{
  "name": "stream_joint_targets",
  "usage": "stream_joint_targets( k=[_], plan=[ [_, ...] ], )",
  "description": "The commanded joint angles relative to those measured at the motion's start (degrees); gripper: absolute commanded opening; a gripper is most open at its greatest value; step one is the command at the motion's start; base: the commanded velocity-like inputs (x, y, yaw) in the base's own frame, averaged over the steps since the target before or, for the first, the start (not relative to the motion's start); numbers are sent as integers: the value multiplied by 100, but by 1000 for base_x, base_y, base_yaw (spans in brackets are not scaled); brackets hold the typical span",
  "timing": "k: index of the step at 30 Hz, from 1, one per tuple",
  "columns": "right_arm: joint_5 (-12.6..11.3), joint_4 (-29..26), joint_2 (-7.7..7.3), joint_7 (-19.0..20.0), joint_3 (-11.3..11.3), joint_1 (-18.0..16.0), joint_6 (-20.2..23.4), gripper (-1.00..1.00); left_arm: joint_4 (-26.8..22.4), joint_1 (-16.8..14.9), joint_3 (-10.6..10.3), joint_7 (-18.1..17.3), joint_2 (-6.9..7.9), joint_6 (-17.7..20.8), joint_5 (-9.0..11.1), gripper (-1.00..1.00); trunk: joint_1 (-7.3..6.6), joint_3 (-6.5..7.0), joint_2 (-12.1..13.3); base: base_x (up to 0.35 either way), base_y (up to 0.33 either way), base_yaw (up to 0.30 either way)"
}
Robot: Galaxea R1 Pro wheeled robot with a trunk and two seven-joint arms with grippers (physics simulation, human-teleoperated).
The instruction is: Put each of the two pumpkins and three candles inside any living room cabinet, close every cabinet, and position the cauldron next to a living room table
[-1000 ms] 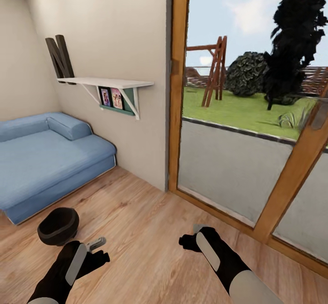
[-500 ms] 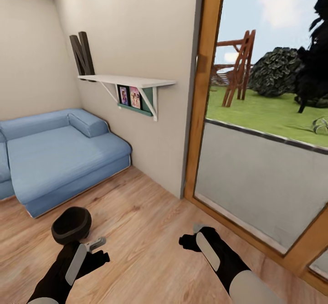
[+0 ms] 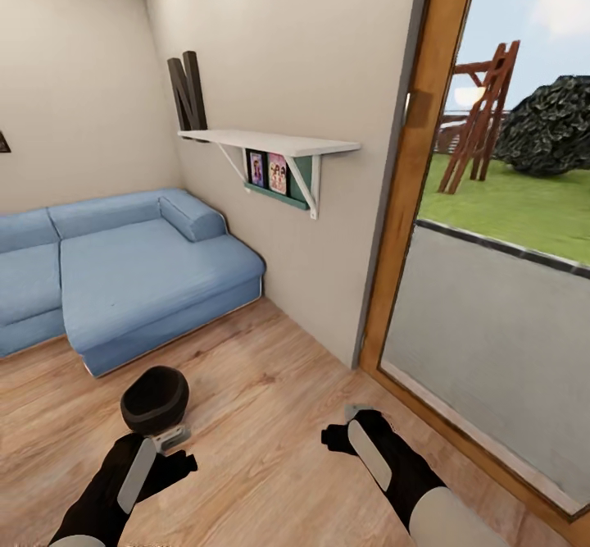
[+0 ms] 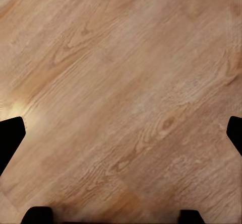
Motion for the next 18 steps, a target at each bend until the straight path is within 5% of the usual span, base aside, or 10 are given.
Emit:
stream_joint_targets(
  k=[1,18],
  plan=[
    [4,0,19,-3,42,0,0,100,2,0,2,0,0,0,0,100,0,-6,0,150,0,243],
    [-75,0,52,19,102,0,-1,100,2,0,6,0,0,0,2,100,0,-58,0,286,0,180]
  ],
)
